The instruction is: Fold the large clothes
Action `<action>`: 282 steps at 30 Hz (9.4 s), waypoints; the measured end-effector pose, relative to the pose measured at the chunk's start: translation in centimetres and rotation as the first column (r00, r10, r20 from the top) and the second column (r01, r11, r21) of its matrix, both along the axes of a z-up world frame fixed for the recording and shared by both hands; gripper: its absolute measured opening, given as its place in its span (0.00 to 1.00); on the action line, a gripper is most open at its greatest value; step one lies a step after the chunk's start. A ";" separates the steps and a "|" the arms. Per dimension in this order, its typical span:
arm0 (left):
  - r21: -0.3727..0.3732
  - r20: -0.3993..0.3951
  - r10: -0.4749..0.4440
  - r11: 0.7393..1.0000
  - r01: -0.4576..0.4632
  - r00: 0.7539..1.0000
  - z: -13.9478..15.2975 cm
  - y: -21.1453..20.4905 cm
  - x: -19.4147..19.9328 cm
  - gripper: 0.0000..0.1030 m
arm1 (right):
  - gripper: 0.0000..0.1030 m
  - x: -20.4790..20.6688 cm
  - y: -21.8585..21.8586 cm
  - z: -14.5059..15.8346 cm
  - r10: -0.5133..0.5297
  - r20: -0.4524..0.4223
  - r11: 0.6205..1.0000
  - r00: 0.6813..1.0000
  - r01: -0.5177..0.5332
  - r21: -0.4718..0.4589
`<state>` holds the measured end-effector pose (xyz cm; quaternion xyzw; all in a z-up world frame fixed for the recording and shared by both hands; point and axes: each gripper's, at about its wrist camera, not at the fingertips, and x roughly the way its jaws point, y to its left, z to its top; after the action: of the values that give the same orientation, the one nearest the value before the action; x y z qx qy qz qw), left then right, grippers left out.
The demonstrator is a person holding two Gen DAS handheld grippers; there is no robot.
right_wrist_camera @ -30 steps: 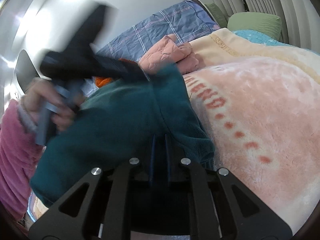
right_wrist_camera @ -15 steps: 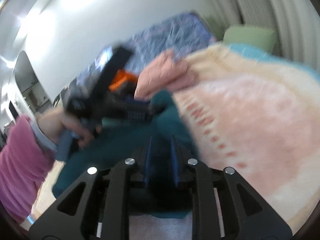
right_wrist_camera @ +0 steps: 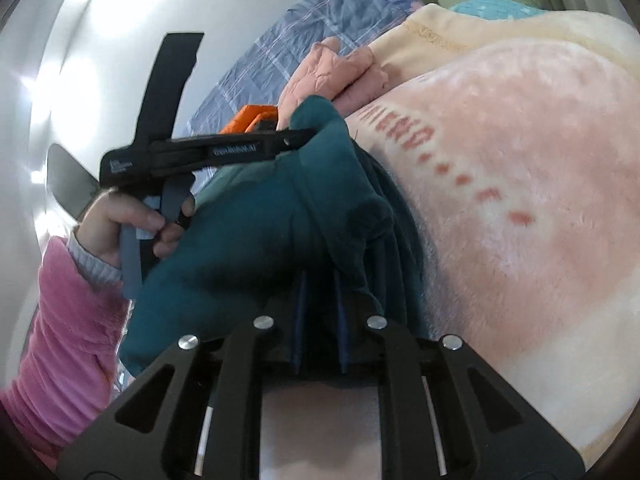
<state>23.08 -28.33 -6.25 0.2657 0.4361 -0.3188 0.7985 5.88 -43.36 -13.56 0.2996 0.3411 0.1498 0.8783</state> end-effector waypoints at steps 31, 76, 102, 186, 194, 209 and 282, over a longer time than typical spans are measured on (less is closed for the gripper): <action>-0.184 0.372 0.223 0.969 -0.164 0.901 -2.6 12.9 -23.1 0.90 | 0.14 -1.7 4.1 1.4 -0.077 0.071 0.960 0.994 0.094 -0.263; -0.186 0.178 0.080 0.981 -0.046 0.981 1.6 12.8 -11.8 0.74 | 0.20 -2.7 3.5 3.0 -0.026 0.068 0.983 0.997 0.038 -0.181; -0.180 0.240 0.095 0.982 -0.052 0.966 1.5 12.6 -12.0 0.74 | 0.35 4.6 5.6 2.2 -0.017 0.106 0.940 0.994 0.052 -0.338; -0.665 -0.658 0.117 0.374 -0.646 0.744 -9.4 25.9 6.5 0.89 | 0.74 -0.2 -0.5 -4.6 -0.121 -0.213 0.882 0.969 0.204 0.425; -0.765 -0.523 0.085 0.391 -0.511 0.848 -5.0 24.9 4.9 0.40 | 0.49 -0.1 -1.1 -2.4 -0.102 -0.135 0.904 0.986 0.149 0.400; -0.834 -0.192 -0.027 0.531 -0.148 0.981 15.1 4.7 8.5 0.39 | 0.47 3.8 -16.8 8.9 -0.263 0.170 0.928 0.950 0.201 0.315; -0.426 0.444 0.330 0.896 -0.127 0.833 10.0 13.1 -21.7 0.99 | 0.98 -12.6 5.1 12.1 -0.311 0.460 0.693 0.831 0.530 -0.489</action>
<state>1.41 -15.25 3.72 0.1250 0.1708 -0.2165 0.9531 -6.72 -38.22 -1.42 0.0471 0.1334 -0.1249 0.9820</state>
